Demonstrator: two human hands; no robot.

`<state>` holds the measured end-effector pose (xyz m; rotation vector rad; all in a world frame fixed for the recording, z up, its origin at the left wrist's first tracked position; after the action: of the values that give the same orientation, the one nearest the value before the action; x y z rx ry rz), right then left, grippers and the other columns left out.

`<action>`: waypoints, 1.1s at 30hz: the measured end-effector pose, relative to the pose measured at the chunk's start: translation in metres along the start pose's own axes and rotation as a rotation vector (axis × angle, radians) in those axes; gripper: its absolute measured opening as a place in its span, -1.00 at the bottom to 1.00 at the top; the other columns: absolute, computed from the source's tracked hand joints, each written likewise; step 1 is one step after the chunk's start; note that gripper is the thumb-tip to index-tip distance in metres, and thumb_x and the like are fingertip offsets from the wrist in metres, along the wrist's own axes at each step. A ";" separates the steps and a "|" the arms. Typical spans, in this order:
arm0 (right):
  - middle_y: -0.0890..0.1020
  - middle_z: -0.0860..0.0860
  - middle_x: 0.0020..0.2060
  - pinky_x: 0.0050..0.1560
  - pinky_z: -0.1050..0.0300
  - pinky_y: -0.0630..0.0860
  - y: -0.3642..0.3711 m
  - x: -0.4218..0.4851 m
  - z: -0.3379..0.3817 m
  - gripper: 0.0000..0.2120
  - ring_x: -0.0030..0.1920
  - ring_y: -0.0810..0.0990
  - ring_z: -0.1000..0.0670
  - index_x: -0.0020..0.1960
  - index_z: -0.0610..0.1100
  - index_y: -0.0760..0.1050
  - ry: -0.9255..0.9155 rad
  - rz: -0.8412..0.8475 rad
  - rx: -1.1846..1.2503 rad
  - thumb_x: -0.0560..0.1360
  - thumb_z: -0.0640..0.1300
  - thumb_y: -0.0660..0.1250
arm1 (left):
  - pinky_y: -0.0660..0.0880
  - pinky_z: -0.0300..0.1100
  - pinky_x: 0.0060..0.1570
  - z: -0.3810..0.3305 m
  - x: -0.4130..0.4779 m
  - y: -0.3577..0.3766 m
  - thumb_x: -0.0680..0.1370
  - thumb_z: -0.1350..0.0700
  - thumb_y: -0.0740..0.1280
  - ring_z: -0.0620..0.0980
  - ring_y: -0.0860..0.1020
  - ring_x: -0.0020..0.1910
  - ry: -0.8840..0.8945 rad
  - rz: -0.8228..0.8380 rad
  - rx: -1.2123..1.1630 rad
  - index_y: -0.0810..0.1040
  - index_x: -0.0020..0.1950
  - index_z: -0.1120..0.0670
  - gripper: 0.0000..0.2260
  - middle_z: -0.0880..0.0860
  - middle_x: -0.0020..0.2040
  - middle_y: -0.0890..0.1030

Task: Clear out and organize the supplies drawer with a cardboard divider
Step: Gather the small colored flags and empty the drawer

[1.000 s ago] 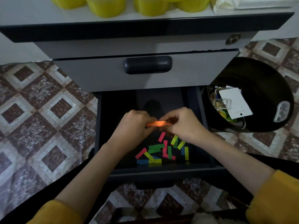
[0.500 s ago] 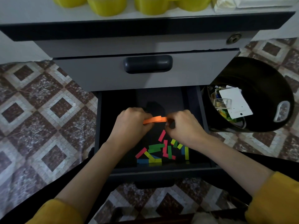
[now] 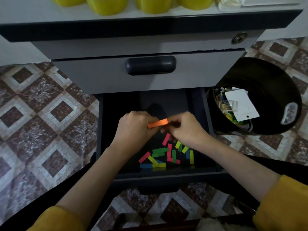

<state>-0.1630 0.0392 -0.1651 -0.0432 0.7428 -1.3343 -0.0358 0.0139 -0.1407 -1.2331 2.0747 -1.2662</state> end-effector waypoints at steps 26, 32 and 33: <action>0.50 0.03 0.05 -0.15 0.20 0.33 0.001 -0.009 0.015 -0.74 0.00 0.53 -0.02 0.16 -0.09 0.52 -0.249 -0.061 -0.784 0.52 -0.02 0.29 | 0.52 -0.06 -0.03 -0.002 0.000 0.005 0.55 0.07 0.28 0.00 0.56 -0.04 -0.100 0.179 0.116 0.65 0.07 0.08 -0.80 0.05 -0.02 0.61; 0.54 0.02 0.00 -0.11 0.16 0.43 -0.007 -0.009 0.020 -0.76 -0.02 0.54 -0.02 0.14 -0.09 0.55 -0.264 -0.112 -0.692 0.50 -0.04 0.31 | 0.48 -0.16 -0.01 -0.002 0.000 0.005 0.56 0.07 0.27 -0.03 0.53 0.00 -0.084 0.193 0.114 0.63 0.11 0.03 -0.80 0.02 0.02 0.59; 0.56 0.02 0.03 -0.05 0.13 0.47 -0.008 -0.010 0.022 -0.74 0.00 0.55 -0.03 0.17 -0.09 0.54 -0.287 -0.121 -0.658 0.50 -0.06 0.32 | 0.48 -0.14 0.00 -0.003 0.000 0.005 0.56 0.08 0.28 -0.01 0.54 0.01 -0.076 0.195 0.110 0.64 0.11 0.04 -0.80 0.03 0.02 0.60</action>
<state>-0.1594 0.0377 -0.1402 -0.7980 0.9117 -1.1143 -0.0406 0.0160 -0.1439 -0.9892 1.9888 -1.2083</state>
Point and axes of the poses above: each hand's wrist, its own x-axis towards the middle knuckle, its own y-axis out of the palm, z = x × y, the point moved 5 cm from there along x, towards the middle knuckle
